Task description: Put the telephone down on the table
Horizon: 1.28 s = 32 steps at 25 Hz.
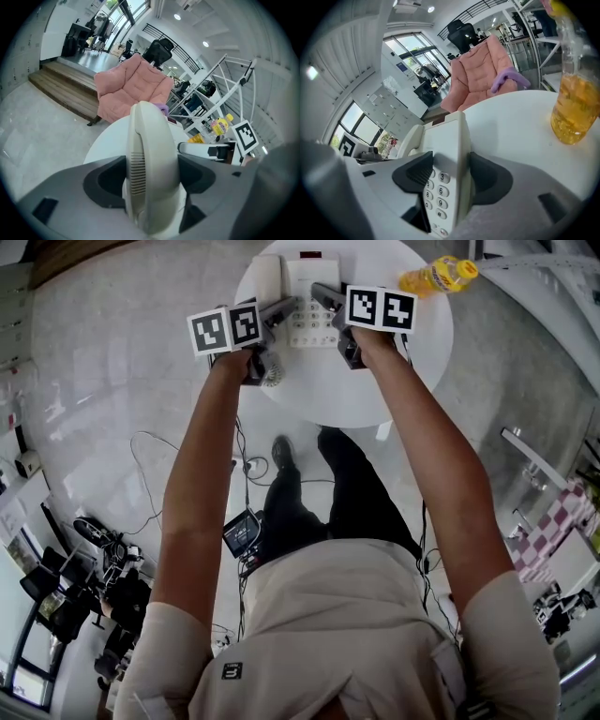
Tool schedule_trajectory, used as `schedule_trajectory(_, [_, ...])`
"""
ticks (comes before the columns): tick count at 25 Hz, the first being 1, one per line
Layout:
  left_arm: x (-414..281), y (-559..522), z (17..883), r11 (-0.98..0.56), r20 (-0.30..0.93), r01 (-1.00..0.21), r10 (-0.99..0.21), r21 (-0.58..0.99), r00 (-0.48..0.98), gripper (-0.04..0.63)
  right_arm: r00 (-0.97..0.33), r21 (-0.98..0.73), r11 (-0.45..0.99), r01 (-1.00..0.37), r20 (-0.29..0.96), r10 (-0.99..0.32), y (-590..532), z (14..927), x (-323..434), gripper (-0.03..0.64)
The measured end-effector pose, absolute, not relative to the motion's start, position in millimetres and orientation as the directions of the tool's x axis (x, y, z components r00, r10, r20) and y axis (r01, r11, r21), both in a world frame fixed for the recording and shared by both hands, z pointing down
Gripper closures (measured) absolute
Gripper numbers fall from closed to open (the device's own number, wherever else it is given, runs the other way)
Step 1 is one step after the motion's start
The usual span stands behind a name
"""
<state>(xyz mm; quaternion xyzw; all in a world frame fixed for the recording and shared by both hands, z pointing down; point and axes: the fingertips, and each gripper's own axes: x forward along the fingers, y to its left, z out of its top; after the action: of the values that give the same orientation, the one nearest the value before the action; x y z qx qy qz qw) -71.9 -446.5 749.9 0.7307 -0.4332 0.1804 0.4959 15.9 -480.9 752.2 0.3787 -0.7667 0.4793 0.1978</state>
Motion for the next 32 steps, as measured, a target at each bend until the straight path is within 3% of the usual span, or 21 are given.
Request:
schedule_trajectory(5, [-73,-442,747,-0.167,0.709,-0.830,-0.448,0.533,0.545,0.272,-0.579,-0.516,0.264,-0.815,0.710,-0.401,-481,747,22,0.415])
schedule_trajectory(15, [-94,-431,714,-0.196,0.680,-0.832,-0.495,0.519,0.541,0.267,-0.526,-0.437,0.295,-0.850,0.728,-0.439,-476,713,31,0.436])
schedule_trajectory(22, [-126,-421,643,-0.231,0.590,-0.854,-0.639,0.466,0.494,0.268,-0.520,-0.414,0.316,-0.854,0.682,-0.514,-464,660,34,0.484])
schedule_trajectory(28, [-153,-403,522,-0.332,0.428,-0.848,-0.751,0.413,0.502,0.394,-0.580,-0.430,0.390,-0.814,0.564,-0.588,-438,568,26,0.614])
schedule_trajectory(32, [-165,-376,448,-0.402,0.316,-0.833,-0.790,0.381,0.526,0.491,-0.632,-0.427,0.469,-0.773,0.467,-0.618,-412,497,19,0.623])
